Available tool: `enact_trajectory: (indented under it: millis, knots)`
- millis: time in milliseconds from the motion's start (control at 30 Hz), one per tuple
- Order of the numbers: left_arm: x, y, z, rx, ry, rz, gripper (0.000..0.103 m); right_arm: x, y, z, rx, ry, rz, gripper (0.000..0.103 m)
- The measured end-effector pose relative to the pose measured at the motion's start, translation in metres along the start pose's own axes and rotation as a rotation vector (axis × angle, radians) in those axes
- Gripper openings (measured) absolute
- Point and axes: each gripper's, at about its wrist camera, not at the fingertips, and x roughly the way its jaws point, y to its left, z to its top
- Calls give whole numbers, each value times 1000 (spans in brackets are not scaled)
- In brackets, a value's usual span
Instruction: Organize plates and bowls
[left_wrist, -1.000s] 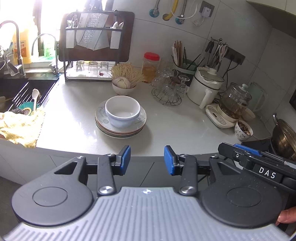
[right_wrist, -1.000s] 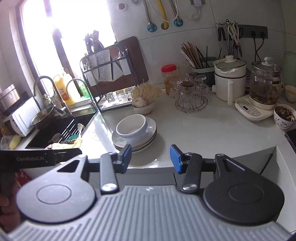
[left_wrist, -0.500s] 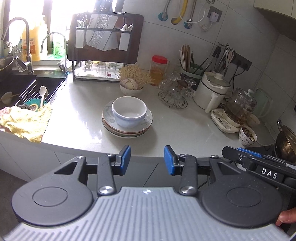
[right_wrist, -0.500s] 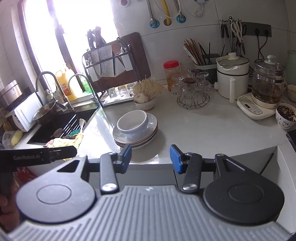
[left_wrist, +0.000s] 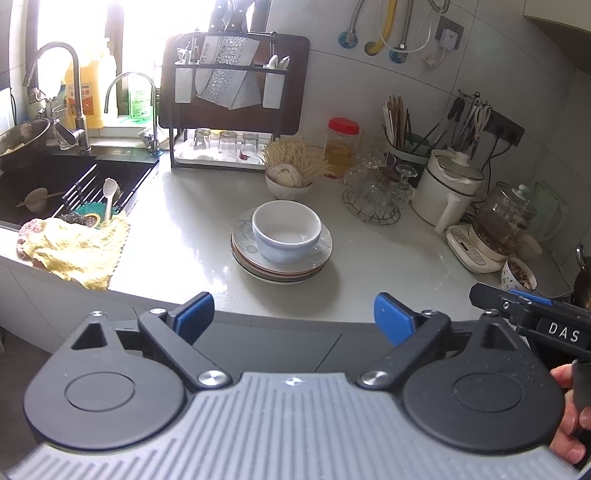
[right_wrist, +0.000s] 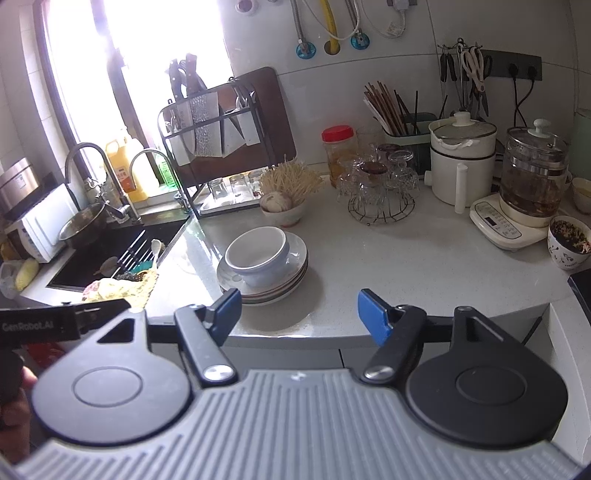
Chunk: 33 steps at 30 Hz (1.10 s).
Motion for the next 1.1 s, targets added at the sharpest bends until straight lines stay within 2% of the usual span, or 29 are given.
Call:
enact_trajectory:
  millis: [167, 200, 367, 400, 433, 967, 1100]
  knots:
    - [-5, 1, 9, 4, -20, 5, 98, 0, 3, 8, 3, -18, -1, 75]
    - [-7, 2, 11, 2, -27, 4, 99, -2, 5, 9, -2, -30, -4, 82]
    - [-9, 5, 16, 3, -24, 12, 100, -6, 7, 11, -5, -48, 4, 90]
    - [-9, 5, 16, 6, -21, 12, 100, -6, 7, 10, -1, -54, 5, 102]
    - [-9, 5, 16, 8, -16, 16, 100, -7, 7, 10, 6, -62, 7, 103]
    - [-8, 5, 6, 36, 28, 52, 100, -7, 17, 4, -35, -50, 20, 103]
    - [-7, 4, 2, 39, 44, 37, 100, -7, 15, -1, -30, -47, 18, 103]
